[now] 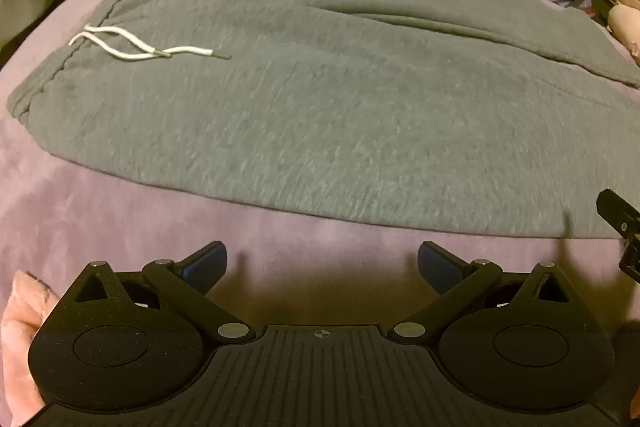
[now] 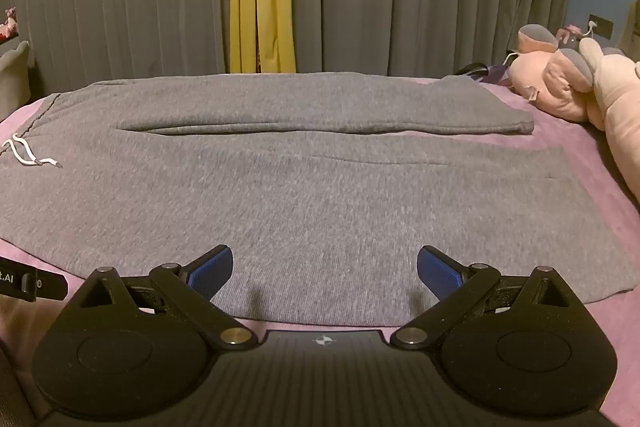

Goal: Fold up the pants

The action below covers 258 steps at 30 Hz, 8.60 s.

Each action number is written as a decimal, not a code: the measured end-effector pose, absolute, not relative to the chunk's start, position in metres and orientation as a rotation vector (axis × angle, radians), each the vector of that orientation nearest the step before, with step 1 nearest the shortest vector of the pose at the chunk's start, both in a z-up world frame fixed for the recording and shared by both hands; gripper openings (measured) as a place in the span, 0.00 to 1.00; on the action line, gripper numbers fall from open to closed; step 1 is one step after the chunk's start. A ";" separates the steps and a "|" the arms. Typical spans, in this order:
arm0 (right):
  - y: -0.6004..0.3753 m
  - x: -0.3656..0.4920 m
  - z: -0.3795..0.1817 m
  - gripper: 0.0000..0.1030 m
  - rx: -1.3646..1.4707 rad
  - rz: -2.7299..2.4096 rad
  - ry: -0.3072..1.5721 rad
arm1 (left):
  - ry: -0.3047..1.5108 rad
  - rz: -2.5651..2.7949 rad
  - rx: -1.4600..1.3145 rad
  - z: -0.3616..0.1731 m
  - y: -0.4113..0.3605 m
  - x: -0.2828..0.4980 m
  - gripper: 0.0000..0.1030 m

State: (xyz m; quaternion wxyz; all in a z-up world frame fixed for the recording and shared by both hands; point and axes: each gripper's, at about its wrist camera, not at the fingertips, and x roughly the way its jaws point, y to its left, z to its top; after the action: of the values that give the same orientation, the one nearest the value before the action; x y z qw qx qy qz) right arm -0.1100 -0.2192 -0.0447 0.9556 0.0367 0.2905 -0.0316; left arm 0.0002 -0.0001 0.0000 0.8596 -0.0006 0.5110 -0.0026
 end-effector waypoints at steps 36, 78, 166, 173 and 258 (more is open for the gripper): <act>-0.219 -0.110 -0.044 0.96 0.078 -0.065 0.590 | 1.070 0.010 -0.024 0.000 0.003 -0.001 1.00; -0.220 -0.109 -0.045 0.96 0.078 -0.064 0.596 | 1.071 0.009 -0.031 -0.002 0.003 -0.001 1.00; -0.318 0.060 -0.049 0.96 0.228 -0.101 0.794 | 0.745 0.497 -0.272 -0.019 0.055 0.191 1.00; -0.387 0.245 -0.013 0.71 0.484 -0.211 0.735 | 0.608 0.598 -0.226 -0.031 0.061 0.198 1.00; -0.438 0.072 -0.131 0.12 0.986 -0.403 0.327 | 0.830 0.025 -0.716 -0.028 0.137 0.381 0.54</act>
State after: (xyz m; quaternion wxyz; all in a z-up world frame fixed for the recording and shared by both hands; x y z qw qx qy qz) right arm 0.0718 -0.4383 -0.1311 0.8488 0.4678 0.1551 -0.1913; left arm 0.3810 0.1373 -0.0281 0.8535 -0.3402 0.3945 0.0120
